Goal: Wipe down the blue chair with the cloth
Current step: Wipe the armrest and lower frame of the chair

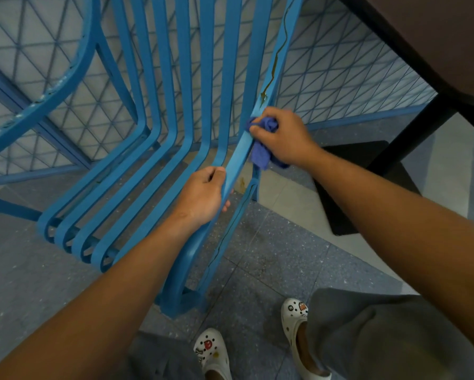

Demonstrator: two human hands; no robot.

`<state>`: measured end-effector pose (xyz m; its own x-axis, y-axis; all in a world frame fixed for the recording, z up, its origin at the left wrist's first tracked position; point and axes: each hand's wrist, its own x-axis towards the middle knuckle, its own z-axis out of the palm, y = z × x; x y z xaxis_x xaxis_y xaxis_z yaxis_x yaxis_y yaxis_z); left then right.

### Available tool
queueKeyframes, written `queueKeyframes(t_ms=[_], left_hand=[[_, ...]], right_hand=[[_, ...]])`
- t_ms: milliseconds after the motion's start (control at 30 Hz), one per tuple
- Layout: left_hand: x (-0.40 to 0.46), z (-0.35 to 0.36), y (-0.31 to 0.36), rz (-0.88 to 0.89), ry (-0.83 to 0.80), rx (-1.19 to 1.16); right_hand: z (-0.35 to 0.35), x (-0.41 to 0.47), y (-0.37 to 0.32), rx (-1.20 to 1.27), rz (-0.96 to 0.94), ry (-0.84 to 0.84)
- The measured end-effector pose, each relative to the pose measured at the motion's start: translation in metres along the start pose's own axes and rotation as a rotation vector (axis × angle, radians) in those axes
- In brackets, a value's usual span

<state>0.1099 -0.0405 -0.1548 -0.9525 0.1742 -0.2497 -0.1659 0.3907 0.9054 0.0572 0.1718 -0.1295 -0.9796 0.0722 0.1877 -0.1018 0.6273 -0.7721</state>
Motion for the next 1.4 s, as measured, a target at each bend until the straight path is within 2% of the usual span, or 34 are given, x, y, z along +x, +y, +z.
queueKeyframes(t_ms=[233,367,433,533,833,967,1167,1333,1400], left_hand=[[-0.002,0.0,0.003,0.005,0.007,0.018],[-0.003,0.001,0.003,0.022,-0.049,0.051],[-0.007,0.001,0.002,0.099,-0.097,0.143],[-0.01,0.0,0.0,0.224,-0.121,0.252],[-0.007,-0.007,0.003,0.226,-0.17,0.338],[-0.017,-0.028,-0.009,0.272,-0.204,0.355],[-0.029,-0.082,-0.034,0.219,-0.304,0.357],[-0.038,-0.122,-0.047,0.181,-0.322,0.517],[-0.045,-0.127,-0.048,0.221,-0.313,0.561]], right_hand=[[0.002,0.017,-0.007,0.035,0.057,0.172],[0.024,-0.02,-0.002,0.09,0.054,0.048],[0.029,-0.032,0.0,0.099,0.053,0.012],[0.026,-0.035,-0.004,0.1,0.058,0.004],[0.012,-0.046,-0.007,0.021,0.066,0.054],[0.002,-0.06,-0.006,0.002,0.041,0.052],[0.0,-0.075,-0.016,0.057,0.041,0.094],[0.008,-0.092,-0.03,0.093,-0.003,0.07],[0.01,-0.093,-0.036,0.094,-0.019,0.081]])
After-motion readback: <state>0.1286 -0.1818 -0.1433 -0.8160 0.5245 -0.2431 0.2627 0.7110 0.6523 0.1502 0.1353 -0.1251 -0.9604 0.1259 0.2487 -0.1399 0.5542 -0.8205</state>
